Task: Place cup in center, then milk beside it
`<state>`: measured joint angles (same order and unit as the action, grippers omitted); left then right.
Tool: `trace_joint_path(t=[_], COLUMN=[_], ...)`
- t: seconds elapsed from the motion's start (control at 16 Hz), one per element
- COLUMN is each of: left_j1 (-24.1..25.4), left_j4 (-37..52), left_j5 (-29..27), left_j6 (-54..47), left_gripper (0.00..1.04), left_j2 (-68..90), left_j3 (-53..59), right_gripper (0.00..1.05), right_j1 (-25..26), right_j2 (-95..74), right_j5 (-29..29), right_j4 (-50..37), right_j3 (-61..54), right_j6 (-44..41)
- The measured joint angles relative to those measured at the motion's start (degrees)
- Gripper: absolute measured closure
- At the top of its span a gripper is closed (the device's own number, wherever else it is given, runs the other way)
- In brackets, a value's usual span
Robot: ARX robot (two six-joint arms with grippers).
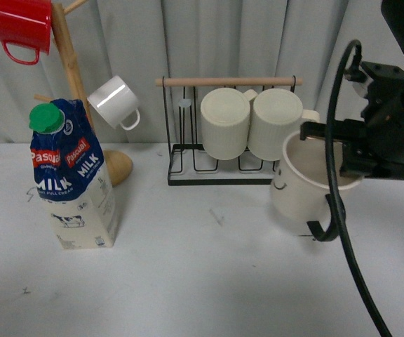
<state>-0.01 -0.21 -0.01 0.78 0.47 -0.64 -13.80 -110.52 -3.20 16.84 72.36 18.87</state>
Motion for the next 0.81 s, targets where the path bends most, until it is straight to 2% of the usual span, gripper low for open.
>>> trace_joint_path(t=[0.25, 0.81], left_j1=[0.0, 0.0], left_j4=[0.0, 0.0], left_j5=[0.0, 0.0], left_j6=[0.0, 0.0], left_gripper=[0.07, 0.07], left_j2=[0.0, 0.0], left_j3=[0.0, 0.0], right_gripper=[1.02, 1.02], right_j1=[-8.76, -11.43], right_j2=[-3.43, -13.86], right_j5=[0.98, -2.6], right_j4=[1.36, 7.78], right_j3=[4.5, 13.84], right_j6=[3.89, 11.56])
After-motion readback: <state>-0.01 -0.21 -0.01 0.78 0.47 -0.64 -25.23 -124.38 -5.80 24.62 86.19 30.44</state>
